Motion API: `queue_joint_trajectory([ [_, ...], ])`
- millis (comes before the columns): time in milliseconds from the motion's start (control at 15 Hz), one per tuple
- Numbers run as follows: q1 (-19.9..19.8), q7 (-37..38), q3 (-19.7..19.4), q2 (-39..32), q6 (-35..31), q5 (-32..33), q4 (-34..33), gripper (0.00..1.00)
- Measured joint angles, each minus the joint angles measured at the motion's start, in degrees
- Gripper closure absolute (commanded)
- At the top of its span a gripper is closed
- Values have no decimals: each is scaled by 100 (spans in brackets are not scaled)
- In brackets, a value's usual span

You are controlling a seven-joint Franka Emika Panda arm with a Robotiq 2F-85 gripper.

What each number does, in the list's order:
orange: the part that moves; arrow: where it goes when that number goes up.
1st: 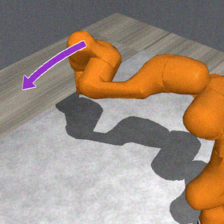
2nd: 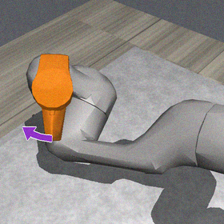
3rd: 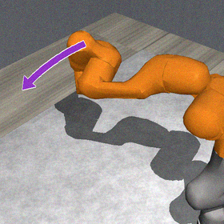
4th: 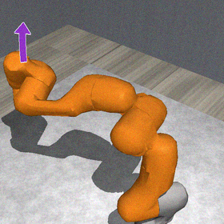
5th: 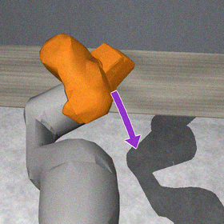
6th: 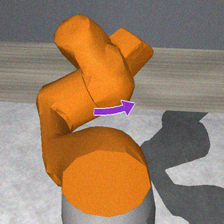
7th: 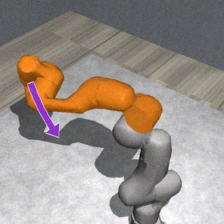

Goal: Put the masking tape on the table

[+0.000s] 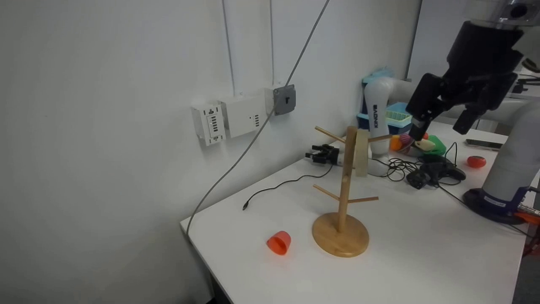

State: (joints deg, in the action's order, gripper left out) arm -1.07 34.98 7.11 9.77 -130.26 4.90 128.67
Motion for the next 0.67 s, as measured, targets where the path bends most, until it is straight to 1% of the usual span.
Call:
queue_joint_trajectory([
  [267, 18, 729, 13, -473, 0, 138, -214, 0],
  [667, 234, 1774, 7, -1201, -7, 382, -826, 0],
])
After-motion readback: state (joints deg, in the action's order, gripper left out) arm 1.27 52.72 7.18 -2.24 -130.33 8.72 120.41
